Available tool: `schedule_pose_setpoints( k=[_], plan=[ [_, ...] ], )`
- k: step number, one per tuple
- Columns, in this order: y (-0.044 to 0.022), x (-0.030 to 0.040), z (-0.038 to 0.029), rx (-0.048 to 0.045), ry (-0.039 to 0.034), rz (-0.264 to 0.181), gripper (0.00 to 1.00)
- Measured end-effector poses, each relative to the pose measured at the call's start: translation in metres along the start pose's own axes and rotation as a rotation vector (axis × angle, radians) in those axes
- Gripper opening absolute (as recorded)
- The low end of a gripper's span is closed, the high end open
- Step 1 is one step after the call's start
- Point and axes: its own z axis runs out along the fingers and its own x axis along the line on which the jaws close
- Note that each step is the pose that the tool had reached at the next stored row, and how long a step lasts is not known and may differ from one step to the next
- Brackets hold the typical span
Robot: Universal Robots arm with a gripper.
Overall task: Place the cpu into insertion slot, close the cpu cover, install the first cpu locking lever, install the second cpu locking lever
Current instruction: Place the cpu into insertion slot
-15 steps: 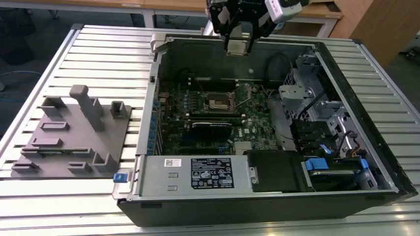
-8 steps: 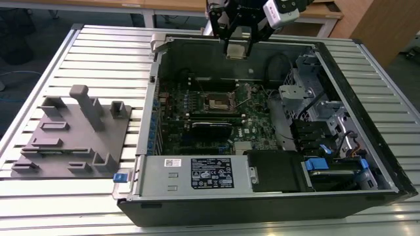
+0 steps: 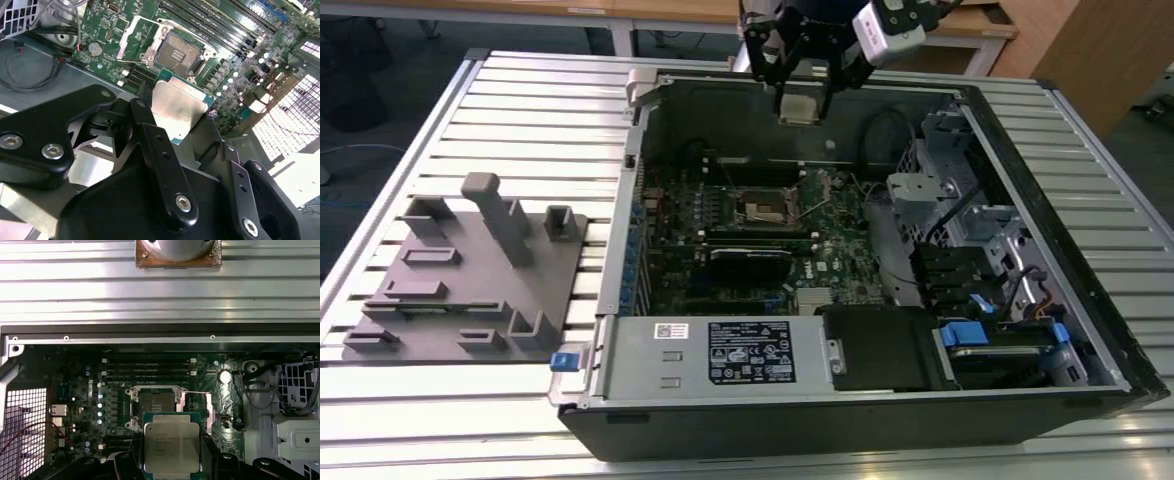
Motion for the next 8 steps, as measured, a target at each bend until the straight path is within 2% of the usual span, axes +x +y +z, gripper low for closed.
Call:
schedule_pose_setpoints(
  k=[8],
  plan=[
    [-0.0006,0.0031,0.0058,0.0000,-0.0009,0.000,0.54]
  ],
)
